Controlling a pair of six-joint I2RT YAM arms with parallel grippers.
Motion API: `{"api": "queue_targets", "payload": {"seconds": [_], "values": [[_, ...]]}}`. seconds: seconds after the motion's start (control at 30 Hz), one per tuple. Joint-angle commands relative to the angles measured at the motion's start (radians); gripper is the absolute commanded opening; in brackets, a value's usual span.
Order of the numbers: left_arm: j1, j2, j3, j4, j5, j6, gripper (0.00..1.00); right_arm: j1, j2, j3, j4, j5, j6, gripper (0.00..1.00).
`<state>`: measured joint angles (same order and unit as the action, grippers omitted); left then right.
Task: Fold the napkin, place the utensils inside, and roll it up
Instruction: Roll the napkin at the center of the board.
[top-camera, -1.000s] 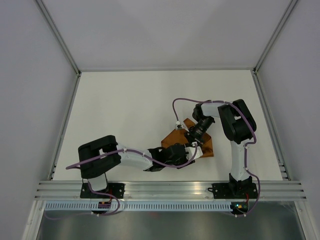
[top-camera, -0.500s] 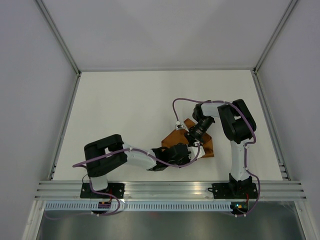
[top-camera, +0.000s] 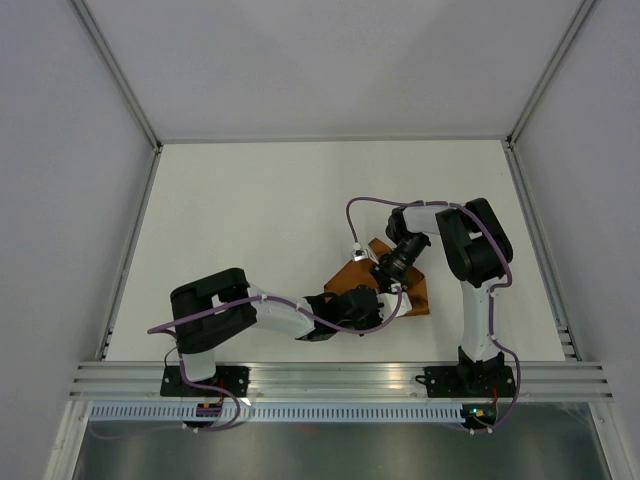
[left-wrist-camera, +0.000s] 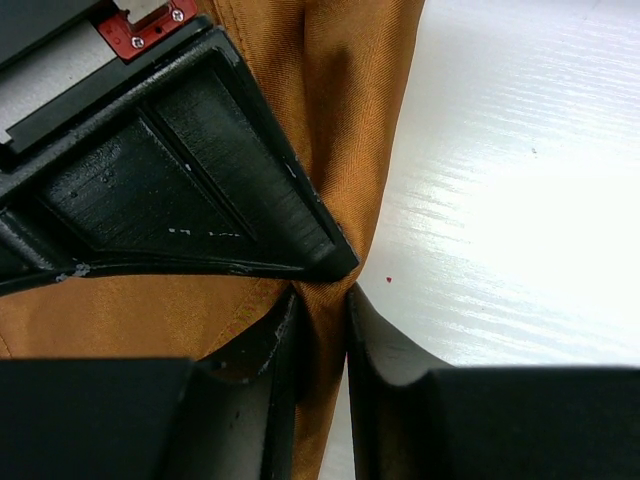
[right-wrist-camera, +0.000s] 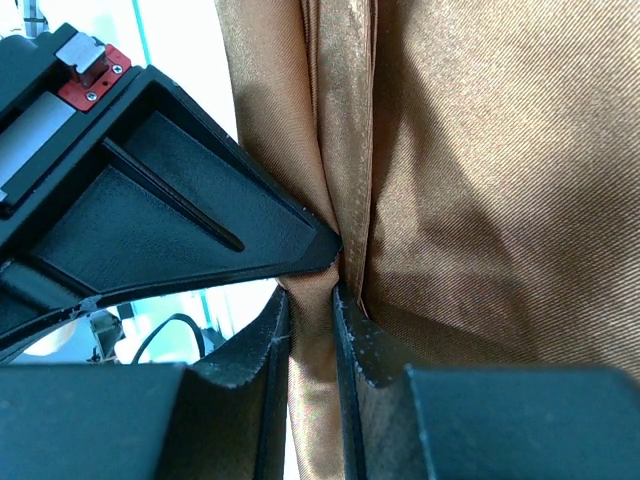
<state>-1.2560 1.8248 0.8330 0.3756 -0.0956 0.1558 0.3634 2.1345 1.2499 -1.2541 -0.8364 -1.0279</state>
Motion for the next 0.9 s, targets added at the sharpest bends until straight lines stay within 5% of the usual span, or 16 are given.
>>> {"api": "queue_targets", "payload": {"seconds": [0.0,0.23,0.6,0.87], "values": [[-0.006,0.040,0.021,0.006,0.091,-0.019,0.02,0.000,-0.011,-0.020,0.237,0.145,-0.028,0.25],[0.009,0.053,0.014,0.020,0.191,-0.051,0.02,-0.040,-0.122,0.026,0.173,0.077,0.012,0.46],[0.087,0.045,-0.040,0.091,0.312,-0.133,0.02,-0.216,-0.281,0.082,0.235,0.045,0.167,0.48],[0.222,0.076,-0.080,0.180,0.500,-0.263,0.02,-0.357,-0.396,0.046,0.252,0.054,0.121,0.48]]}}
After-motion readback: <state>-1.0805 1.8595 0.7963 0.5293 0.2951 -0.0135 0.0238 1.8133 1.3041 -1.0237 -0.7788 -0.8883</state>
